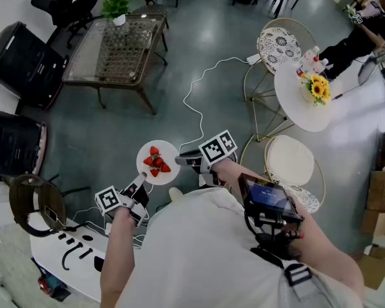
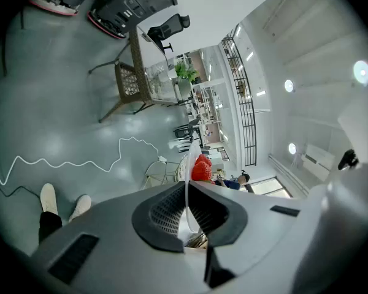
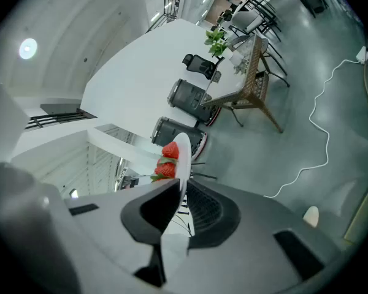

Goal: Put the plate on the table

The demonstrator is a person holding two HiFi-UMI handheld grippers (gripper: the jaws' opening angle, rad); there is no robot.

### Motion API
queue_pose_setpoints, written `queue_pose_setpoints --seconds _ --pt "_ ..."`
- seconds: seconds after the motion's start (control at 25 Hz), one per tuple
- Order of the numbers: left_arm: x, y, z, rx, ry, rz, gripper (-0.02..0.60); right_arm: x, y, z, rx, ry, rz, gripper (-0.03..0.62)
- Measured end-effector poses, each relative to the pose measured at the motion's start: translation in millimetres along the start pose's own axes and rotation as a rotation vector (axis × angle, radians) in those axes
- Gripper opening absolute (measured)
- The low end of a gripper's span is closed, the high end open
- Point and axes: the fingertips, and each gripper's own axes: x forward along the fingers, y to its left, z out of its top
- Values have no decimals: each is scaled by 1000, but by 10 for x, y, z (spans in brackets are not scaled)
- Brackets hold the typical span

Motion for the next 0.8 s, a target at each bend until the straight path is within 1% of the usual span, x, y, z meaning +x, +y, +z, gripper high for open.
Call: queue_pose_setpoints --seconds 0.16,0.32,0.4,0.52,0.64,0.72,0.8 --pt "39 -16 39 -8 -14 7 15 2 -27 79 -45 24 -18 21" --pt "119 -33 73 -7 -32 -1 15 -27 -54 154 -78 45 2 26" --pt "162 -42 86 10 -32 3 15 -41 -87 170 -74 56 3 26" --pt "198 -5 110 42 -27 29 15 -63 -129 186 -63 57 -2 26" --pt "225 58 78 37 -14 59 15 -100 -174 161 -51 52 -7 26" --pt "252 67 56 34 -6 56 15 -112 -206 131 -44 54 -10 26" --pt "257 92 73 39 -7 74 15 -106 -230 147 -47 57 -9 26"
